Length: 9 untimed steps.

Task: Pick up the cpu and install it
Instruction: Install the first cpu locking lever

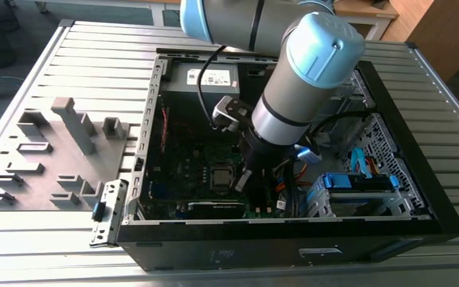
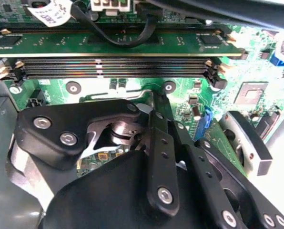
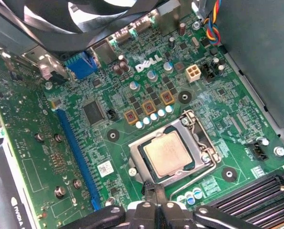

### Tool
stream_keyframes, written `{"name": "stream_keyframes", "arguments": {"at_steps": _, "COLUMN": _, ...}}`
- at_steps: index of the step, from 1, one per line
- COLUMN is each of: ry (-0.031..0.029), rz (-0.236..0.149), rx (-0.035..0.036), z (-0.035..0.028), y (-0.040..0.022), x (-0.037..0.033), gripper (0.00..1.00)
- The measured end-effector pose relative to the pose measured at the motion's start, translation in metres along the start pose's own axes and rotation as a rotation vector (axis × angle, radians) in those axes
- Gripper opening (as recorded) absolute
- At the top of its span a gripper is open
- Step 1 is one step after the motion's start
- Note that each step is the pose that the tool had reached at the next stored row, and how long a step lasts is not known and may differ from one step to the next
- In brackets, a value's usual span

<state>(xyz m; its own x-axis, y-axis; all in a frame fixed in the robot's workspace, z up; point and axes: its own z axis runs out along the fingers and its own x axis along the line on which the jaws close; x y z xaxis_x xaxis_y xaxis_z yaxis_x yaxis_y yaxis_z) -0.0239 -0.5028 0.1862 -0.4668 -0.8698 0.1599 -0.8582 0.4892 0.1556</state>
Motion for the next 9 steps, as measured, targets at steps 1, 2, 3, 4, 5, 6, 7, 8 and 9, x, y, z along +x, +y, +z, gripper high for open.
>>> {"name": "stream_keyframes", "arguments": {"at_steps": 1, "ry": 0.0001, "rz": 0.0, "rx": 0.0001, "z": 0.0, "y": -0.0003, "x": 0.0005, "gripper": 0.11}}
{"name": "stream_keyframes", "arguments": {"at_steps": 2, "ry": 0.0002, "rz": 0.0, "rx": 0.0001, "z": 0.0, "y": -0.0004, "x": 0.0008, "gripper": 0.11}}
{"name": "stream_keyframes", "arguments": {"at_steps": 3, "ry": -0.0001, "rz": 0.0, "rx": 0.0, "z": 0.0, "y": -0.0004, "x": 0.0008, "gripper": 0.11}}
{"name": "stream_keyframes", "arguments": {"at_steps": 4, "ry": -0.0014, "rz": 0.0, "rx": -0.0008, "z": 0.0, "y": -0.0004, "x": 0.0008, "gripper": 0.11}}
{"name": "stream_keyframes", "arguments": {"at_steps": 5, "ry": -0.0049, "rz": -0.001, "rx": -0.0028, "z": -0.0001, "y": -0.0005, "x": 0.0009, "gripper": 0.11}}
{"name": "stream_keyframes", "arguments": {"at_steps": 6, "ry": -0.0093, "rz": -0.002, "rx": -0.0052, "z": -0.0001, "y": -0.0006, "x": 0.001, "gripper": 0.11}}
{"name": "stream_keyframes", "arguments": {"at_steps": 7, "ry": -0.0116, "rz": -0.003, "rx": -0.0063, "z": 0.0, "y": -0.0006, "x": 0.001, "gripper": 0.11}}
{"name": "stream_keyframes", "arguments": {"at_steps": 8, "ry": -0.0123, "rz": -0.003, "rx": -0.0067, "z": 0.0, "y": -0.0006, "x": 0.001, "gripper": 0.11}}
{"name": "stream_keyframes", "arguments": {"at_steps": 9, "ry": -0.0126, "rz": -0.003, "rx": -0.0069, "z": 0.0, "y": -0.0007, "x": 0.0012, "gripper": 0.11}}
